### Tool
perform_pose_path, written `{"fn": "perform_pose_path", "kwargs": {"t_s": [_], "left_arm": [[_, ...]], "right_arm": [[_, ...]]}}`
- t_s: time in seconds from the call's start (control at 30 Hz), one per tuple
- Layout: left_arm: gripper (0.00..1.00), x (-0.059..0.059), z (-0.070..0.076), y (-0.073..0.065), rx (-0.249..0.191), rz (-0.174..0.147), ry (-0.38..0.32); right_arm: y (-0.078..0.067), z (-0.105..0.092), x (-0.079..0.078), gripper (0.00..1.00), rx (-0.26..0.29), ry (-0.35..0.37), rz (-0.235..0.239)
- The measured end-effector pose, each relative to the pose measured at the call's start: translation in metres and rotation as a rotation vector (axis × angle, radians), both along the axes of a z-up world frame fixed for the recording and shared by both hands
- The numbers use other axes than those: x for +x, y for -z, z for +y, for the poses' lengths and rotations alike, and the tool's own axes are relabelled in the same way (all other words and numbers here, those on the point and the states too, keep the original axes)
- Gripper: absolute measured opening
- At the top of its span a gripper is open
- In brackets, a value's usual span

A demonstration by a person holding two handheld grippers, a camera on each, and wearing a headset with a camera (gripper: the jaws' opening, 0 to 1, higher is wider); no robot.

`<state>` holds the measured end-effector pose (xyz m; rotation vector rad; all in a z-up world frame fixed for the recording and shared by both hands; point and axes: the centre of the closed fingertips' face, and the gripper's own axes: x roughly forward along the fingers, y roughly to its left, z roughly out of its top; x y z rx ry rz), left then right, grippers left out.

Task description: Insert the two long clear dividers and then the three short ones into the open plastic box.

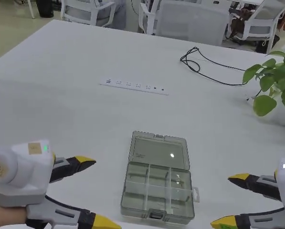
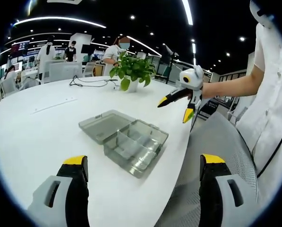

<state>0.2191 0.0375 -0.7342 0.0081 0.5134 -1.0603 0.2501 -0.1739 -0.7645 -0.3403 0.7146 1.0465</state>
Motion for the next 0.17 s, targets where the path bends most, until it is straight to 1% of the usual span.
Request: {"fn": "perform_pose_path", "kwargs": {"t_s": [0.17], "left_arm": [[1.0,-0.0006,0.0012,0.002,0.005,0.003,0.003]], "right_arm": [[-0.0002,0.0006,0.0006,0.79,-0.003,-0.004,-0.001]]}}
